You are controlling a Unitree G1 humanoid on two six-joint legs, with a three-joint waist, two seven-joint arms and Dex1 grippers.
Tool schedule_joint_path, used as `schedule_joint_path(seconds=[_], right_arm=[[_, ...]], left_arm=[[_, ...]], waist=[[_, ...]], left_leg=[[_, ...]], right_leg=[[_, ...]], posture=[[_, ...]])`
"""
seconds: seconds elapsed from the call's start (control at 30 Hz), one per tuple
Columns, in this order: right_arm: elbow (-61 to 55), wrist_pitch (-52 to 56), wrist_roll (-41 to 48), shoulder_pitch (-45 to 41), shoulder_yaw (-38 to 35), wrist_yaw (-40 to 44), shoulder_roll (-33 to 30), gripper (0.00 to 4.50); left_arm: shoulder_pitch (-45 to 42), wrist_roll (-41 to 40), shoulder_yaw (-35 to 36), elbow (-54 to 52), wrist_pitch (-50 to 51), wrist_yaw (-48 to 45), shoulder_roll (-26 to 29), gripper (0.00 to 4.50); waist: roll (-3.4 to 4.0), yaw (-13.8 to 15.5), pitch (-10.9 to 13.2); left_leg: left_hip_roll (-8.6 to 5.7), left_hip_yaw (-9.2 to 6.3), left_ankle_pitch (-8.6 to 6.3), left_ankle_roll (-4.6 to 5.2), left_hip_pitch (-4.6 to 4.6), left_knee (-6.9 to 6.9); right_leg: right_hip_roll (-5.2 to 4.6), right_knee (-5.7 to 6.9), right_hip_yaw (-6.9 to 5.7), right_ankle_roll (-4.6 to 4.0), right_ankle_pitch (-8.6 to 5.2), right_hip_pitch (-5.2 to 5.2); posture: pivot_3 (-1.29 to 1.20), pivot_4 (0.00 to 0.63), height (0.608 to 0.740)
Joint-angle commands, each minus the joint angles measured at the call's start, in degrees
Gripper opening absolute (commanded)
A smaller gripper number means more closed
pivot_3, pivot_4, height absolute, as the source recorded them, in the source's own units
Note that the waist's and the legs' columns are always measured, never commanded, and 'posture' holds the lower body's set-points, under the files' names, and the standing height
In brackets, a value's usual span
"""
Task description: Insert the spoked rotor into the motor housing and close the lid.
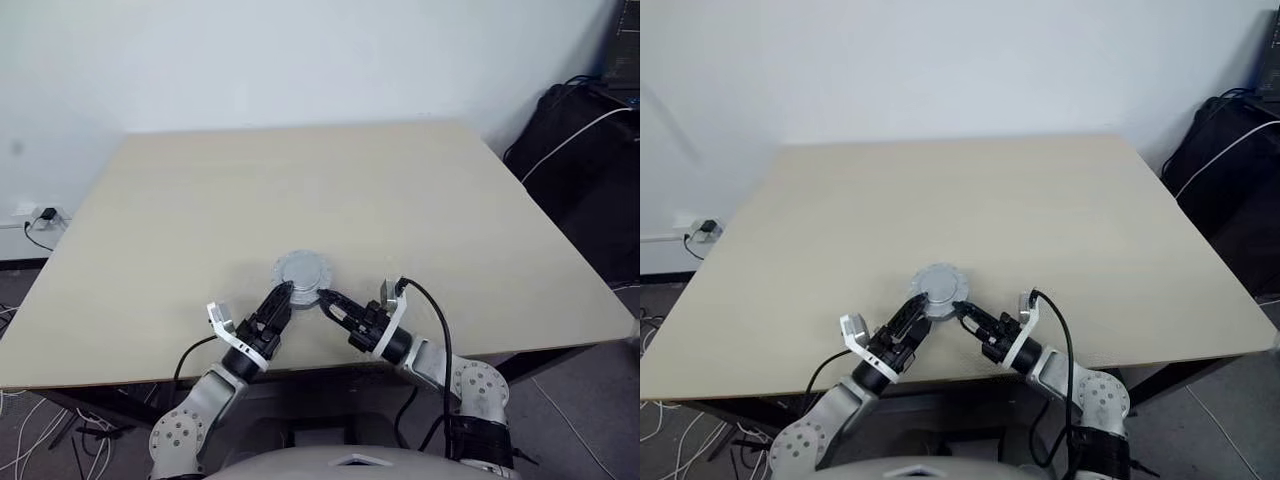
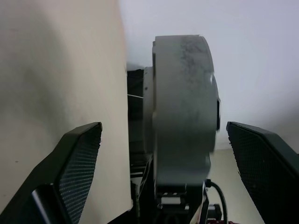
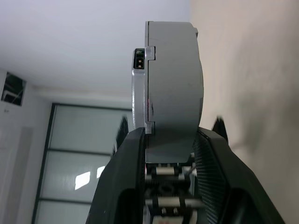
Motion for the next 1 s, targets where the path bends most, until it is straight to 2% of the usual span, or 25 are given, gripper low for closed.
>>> schedule_joint_path(seconds=[0.03,0.17,0.2,0.3,0.43,0.47,0.63,0.67,0.73,0.93,0.97,1.0], right_arm=[[-4.20,1.66,4.66,-0.30,1.36,0.88,-0.80,1.20],[-4.07,1.68,5.24,0.02,2.03,0.30,-1.59,1.20],[-3.96,1.57,5.25,0.04,2.15,0.20,-1.66,1.20],[-3.81,1.27,5.34,0.21,2.67,-0.10,-1.72,1.20],[-3.97,0.68,4.93,0.34,3.02,-0.42,-1.86,1.20],[-4.41,-0.09,3.90,0.45,3.20,-0.34,-2.00,1.20],[-6.27,-4.29,-0.97,1.11,4.69,0.30,-3.15,1.20],[-6.48,-4.90,-1.72,1.23,4.97,0.64,-3.46,1.76],[-6.71,-5.63,-2.48,1.43,5.41,1.19,-3.89,2.21],[-10.94,-9.17,-8.52,2.45,7.77,-0.37,-6.44,4.19],[-13.13,-10.93,-11.36,2.77,9.18,0.01,-7.53,4.49],[-15.60,-13.38,-15.05,3.20,11.13,0.81,-9.03,4.50]], left_arm=[[-0.62,-1.31,-0.81,-0.34,-1.00,-0.68,-4.32,4.50],[-0.57,-1.51,-1.30,-0.21,-1.42,-0.91,-4.05,4.50],[-0.59,-1.55,-1.36,-0.14,-1.43,-0.88,-4.01,4.33],[-0.61,-1.78,-1.61,-0.12,-1.40,-0.78,-3.88,3.60],[-0.72,-2.00,-1.93,-0.11,-1.36,-0.58,-3.63,2.22],[-0.76,-2.09,-2.02,-0.09,-1.32,-0.51,-3.50,2.07],[-0.85,-2.25,-2.24,-0.09,-1.24,-0.38,-3.20,2.08],[-0.84,-2.26,-2.30,-0.11,-1.23,-0.35,-3.15,2.08],[-0.82,-2.29,-2.38,-0.14,-1.24,-0.30,-3.09,2.08],[-0.78,-1.95,-1.70,-0.82,-1.80,0.27,-2.87,2.08],[-1.18,-1.87,-1.10,-0.92,-2.34,0.51,-2.72,2.08],[-1.74,-1.71,-0.53,-0.95,-2.89,0.69,-2.51,2.08]], waist=[[0.00,0.05,0.00],[-0.01,0.09,0.00],[-0.01,0.09,0.00],[-0.01,0.09,0.00],[-0.01,0.10,-0.01],[-0.01,0.08,-0.01],[-0.01,0.10,-0.01],[-0.02,0.12,-0.01],[-0.01,0.17,-0.02],[-0.01,0.56,-0.02],[-0.01,0.61,-0.02],[-0.01,0.66,-0.02]], left_leg=[[0.00,0.01,0.00,0.01,0.00,0.01],[0.00,0.01,-0.01,0.01,0.00,0.06],[0.00,0.02,0.00,0.01,0.00,0.07],[0.00,0.02,-0.01,0.01,0.00,0.12],[0.00,0.04,-0.02,0.03,0.00,0.15],[0.00,0.04,-0.02,0.03,0.00,0.16],[0.00,0.05,-0.02,0.03,0.00,0.18],[0.00,0.05,-0.02,0.03,0.00,0.19],[0.00,0.06,-0.03,0.05,0.00,0.22],[0.00,0.09,-0.04,0.07,0.00,0.30],[0.00,0.10,-0.05,0.07,0.00,0.31],[0.00,0.10,-0.05,0.07,0.00,0.31]], right_leg=[[0.00,0.00,0.00,0.00,0.00,0.00],[0.00,0.00,-0.01,0.01,0.00,0.02],[0.00,0.00,-0.01,0.03,-0.01,0.03],[0.01,0.01,-0.01,0.07,-0.02,0.04],[0.00,0.01,-0.01,0.10,-0.02,0.05],[0.00,0.01,-0.01,0.10,-0.01,0.05],[0.01,0.02,-0.01,0.12,-0.02,0.06],[0.01,0.02,0.00,0.12,-0.01,0.06],[0.00,0.02,0.00,0.13,-0.01,0.06],[0.00,0.03,0.02,0.16,0.01,0.08],[0.00,0.03,0.02,0.17,0.01,0.07],[0.00,0.03,0.01,0.17,0.01,0.07]], posture=[[0.00,0.000,0.740],[0.00,0.000,0.740],[0.00,0.000,0.740],[0.00,0.000,0.740],[0.00,0.000,0.740],[0.00,0.000,0.740],[0.00,0.000,0.740],[0.00,0.000,0.740],[0.00,0.000,0.740],[0.00,0.000,0.740],[0.00,0.000,0.740],[0.00,0.000,0.740]])
